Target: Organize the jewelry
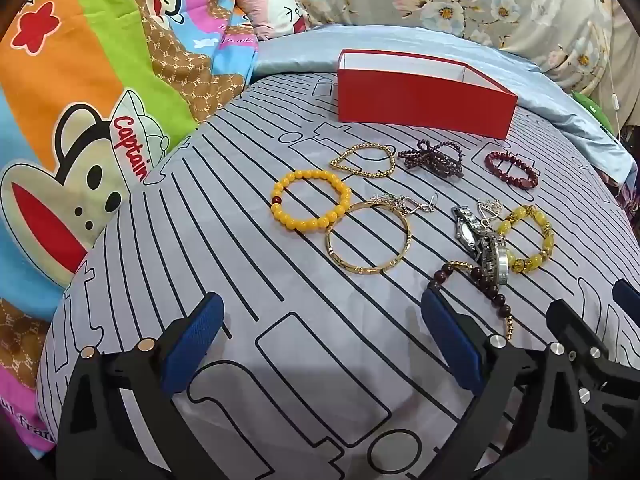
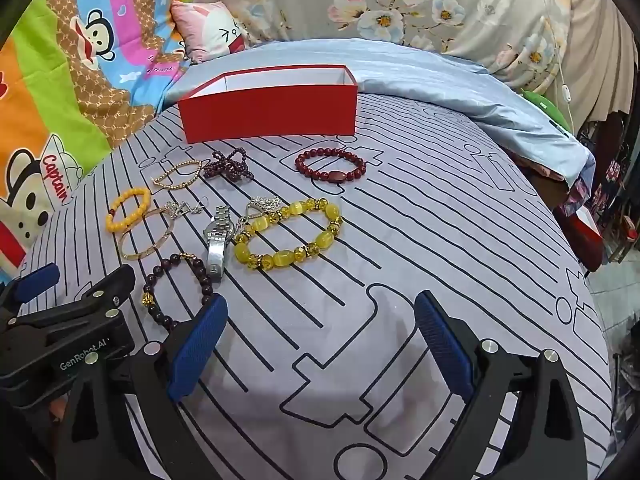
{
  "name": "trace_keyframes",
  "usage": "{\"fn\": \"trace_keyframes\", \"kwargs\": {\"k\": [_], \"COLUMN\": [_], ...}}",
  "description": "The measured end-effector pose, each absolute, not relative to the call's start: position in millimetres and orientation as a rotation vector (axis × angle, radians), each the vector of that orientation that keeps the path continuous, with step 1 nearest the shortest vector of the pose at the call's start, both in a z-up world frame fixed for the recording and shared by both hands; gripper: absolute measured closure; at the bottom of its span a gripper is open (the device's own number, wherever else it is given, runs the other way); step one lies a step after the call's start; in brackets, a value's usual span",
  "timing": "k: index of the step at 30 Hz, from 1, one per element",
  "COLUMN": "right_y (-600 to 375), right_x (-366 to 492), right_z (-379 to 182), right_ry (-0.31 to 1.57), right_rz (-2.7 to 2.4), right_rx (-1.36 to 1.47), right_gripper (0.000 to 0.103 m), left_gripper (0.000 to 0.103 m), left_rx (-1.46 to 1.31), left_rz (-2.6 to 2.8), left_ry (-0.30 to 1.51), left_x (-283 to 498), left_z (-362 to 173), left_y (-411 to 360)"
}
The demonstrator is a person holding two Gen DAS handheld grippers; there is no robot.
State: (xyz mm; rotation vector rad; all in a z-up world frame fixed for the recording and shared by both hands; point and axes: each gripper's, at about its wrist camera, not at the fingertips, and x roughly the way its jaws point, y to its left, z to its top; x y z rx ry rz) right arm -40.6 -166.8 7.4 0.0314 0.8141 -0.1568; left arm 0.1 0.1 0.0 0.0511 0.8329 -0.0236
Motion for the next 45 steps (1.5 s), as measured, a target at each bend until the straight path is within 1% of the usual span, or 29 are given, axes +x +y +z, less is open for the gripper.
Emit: {"fn": "trace_keyframes", "kwargs": {"k": [8, 45], "right_y": [-166.0, -167.1], "right_x": [-40.3, -39.5], "right_z": [7.1, 9.5], "right_ry": [0.814, 0.816], "right_rz": [-0.158, -0.150], "right_rx": [0.030, 0.038], "right_gripper": [0.012, 0.012], "left_gripper": [0.009, 0.009], "left_rx": [0.071, 0.075], "left_rz": [-0.011, -0.017], "left_ry": [0.826, 0.827], "left_x": [0.2, -1.8], "left_z": [-1.4, 1.4], "left_y": [-8.5, -2.3]}}
